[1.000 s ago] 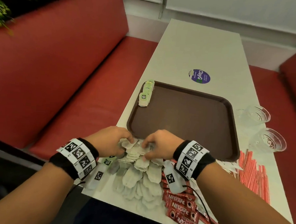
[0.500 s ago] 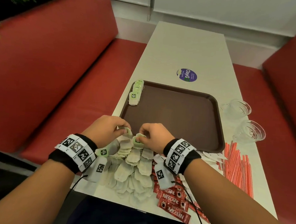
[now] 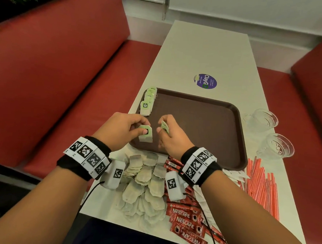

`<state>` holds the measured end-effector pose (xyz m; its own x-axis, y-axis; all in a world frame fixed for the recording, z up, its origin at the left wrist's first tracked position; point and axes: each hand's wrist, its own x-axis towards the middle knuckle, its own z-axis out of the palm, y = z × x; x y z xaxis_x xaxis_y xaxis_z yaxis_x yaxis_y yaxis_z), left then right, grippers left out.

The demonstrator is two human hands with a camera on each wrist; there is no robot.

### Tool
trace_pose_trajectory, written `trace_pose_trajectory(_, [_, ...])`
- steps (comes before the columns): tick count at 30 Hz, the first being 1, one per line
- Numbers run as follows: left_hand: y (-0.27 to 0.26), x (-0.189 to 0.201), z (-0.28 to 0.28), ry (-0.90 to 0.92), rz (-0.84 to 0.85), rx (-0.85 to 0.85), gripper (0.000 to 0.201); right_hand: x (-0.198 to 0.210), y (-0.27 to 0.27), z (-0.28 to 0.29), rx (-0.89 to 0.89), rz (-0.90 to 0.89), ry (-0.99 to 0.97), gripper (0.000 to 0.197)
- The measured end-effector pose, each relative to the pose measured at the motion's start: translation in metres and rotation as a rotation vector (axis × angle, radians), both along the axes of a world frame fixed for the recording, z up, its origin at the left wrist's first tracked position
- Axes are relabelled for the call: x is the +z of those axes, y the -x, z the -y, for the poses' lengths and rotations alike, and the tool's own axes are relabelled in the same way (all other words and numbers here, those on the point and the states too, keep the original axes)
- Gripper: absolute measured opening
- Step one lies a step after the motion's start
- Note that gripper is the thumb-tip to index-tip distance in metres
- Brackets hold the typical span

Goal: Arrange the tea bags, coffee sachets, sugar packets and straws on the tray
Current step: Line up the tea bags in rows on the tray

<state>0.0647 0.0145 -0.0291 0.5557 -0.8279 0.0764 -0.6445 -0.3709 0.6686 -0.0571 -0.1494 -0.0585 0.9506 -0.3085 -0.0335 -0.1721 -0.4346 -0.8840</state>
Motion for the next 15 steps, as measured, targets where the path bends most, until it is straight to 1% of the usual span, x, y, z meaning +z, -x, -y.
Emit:
trace_pose_trajectory(2, [-0.002,0.002,0.004,0.008,0.022,-0.001,0.007,-0.001,-0.005,0.003,0.02,0.005,-0.035,0.015])
trace_pose_trajectory(3, [-0.003,0.003,0.006,0.017,0.028,-0.003,0.005,-0.002,-0.006,0.004,0.044,0.015,-0.004,0.018])
trace_pose_trajectory(6, [-0.004,0.007,0.012,0.047,0.039,-0.011,0.004,-0.007,-0.009,0.007,0.078,0.048,0.066,0.013])
trace_pose_trajectory(8, [-0.005,0.007,0.015,0.087,0.039,0.001,0.006,-0.009,-0.012,0.01,0.034,0.072,0.05,0.013])
trace_pose_trajectory(10, [-0.007,0.004,0.016,0.108,-0.007,0.025,0.012,-0.009,-0.015,0.011,-0.006,0.098,0.027,0.013])
trace_pose_trajectory(12, [-0.01,0.001,0.017,0.052,-0.075,0.022,0.021,-0.009,-0.017,0.013,-0.016,0.123,-0.013,0.007])
trace_pose_trajectory(15, [-0.018,-0.004,0.02,-0.009,-0.118,0.011,0.011,-0.007,-0.02,0.015,-0.013,0.139,-0.07,0.007])
